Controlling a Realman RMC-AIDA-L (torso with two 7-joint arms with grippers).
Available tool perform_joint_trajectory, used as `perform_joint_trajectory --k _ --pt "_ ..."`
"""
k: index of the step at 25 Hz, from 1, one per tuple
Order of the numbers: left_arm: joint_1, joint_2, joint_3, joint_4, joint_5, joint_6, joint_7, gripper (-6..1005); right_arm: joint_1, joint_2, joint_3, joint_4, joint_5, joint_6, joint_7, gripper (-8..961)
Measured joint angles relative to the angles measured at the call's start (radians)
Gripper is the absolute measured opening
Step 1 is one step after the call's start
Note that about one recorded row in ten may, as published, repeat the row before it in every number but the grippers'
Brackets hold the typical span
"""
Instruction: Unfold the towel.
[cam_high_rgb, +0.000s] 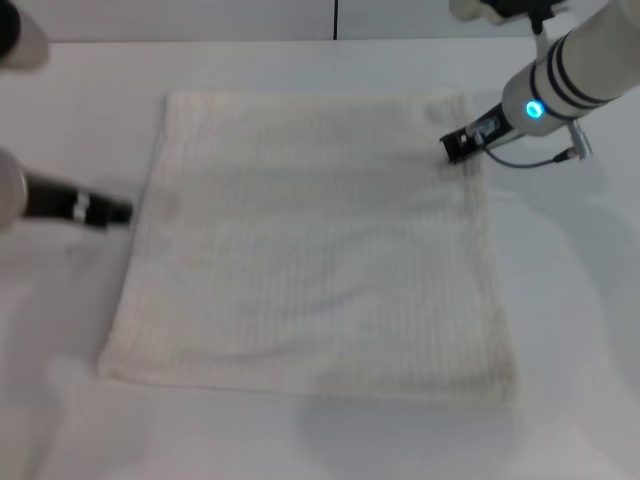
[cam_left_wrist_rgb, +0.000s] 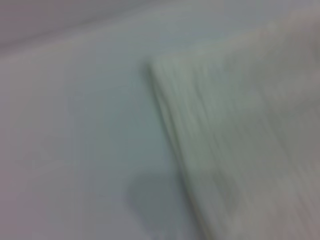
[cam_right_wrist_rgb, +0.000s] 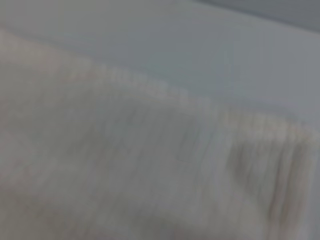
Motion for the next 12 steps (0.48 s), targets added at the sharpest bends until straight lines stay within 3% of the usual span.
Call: perform_joint_trajectory --k 1,3,5,6,7,10,11,12 --pt "-0.013 -0.008 -0.053 0.032 0.000 0.075 0.057 641 -0.013 0.001 -0.009 -0.028 0.002 0.000 0.000 0" --pt "-0.019 -0.012 -0.079 0.051 0.000 0.123 0.084 641 -0.048 0.003 -0.042 -0.091 0.023 0.000 0.000 0" --pt "-0.021 -0.013 -0.108 0.086 0.000 0.242 0.140 641 -0.084 0.003 -0.081 -0.158 0.051 0.009 -0.001 0" --pt "-0.015 -0.013 -0.112 0.103 -0.001 0.315 0.170 641 -0.144 0.004 -0.146 -0.254 0.082 0.050 -0.001 0" --pt "-0.010 -0.014 -0.114 0.119 -0.001 0.375 0.190 642 -0.144 0.004 -0.146 -0.254 0.082 0.050 -0.001 -1" --pt "0.024 -0.018 -0.115 0.193 -0.001 0.602 0.246 642 -0.254 0.004 -0.268 -0.391 0.122 0.173 -0.001 -1" --pt "0.039 -0.019 -0.115 0.238 -0.002 0.723 0.253 642 -0.342 0.003 -0.349 -0.472 0.145 0.290 -0.001 -1" --pt "0.050 -0.019 -0.115 0.268 -0.003 0.814 0.254 642 -0.342 0.003 -0.349 -0.472 0.145 0.290 -0.001 -1"
